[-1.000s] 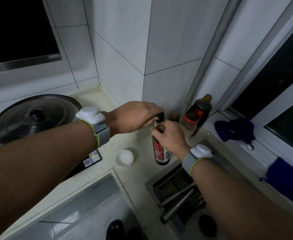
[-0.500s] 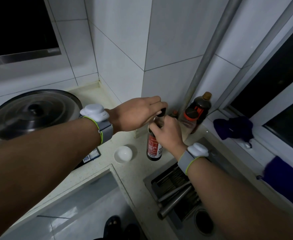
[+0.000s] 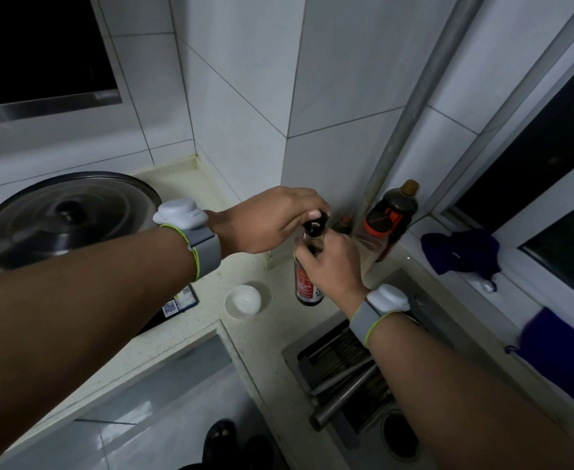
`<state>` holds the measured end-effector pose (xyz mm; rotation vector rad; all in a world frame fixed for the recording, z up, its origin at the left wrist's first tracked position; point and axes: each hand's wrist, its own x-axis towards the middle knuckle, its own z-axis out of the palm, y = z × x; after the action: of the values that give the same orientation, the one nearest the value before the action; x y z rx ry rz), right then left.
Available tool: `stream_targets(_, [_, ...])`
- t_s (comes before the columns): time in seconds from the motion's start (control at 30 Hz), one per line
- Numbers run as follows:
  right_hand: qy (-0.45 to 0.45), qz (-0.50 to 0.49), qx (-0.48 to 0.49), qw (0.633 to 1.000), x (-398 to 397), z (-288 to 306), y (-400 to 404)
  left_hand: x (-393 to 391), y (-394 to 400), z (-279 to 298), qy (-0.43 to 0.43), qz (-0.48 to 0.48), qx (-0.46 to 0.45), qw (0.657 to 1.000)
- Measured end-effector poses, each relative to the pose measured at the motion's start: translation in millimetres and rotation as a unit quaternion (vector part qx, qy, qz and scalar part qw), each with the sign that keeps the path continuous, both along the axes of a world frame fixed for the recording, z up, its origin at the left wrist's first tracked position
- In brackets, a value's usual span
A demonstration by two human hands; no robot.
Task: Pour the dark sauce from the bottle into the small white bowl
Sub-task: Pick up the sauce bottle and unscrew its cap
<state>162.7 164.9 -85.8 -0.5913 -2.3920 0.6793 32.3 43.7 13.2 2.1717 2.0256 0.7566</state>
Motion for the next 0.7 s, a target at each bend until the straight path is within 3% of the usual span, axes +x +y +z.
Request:
stream_targets(0.3, [0.029, 0.0, 0.08, 0.996, 1, 2, 6, 1, 8, 9, -0.131, 0.025, -0.043, 0.99])
stream_targets(0.53, [0.012, -0.008, 0.088, 0.996, -1, 1, 3, 4, 23, 11, -0.254, 0.125, -0.109, 0.953])
stream_targets(0.7, [0.004, -0.033, 0.055, 0.998, -3, 0, 5, 4, 31, 8, -0.274, 0.165, -0.138, 0.937])
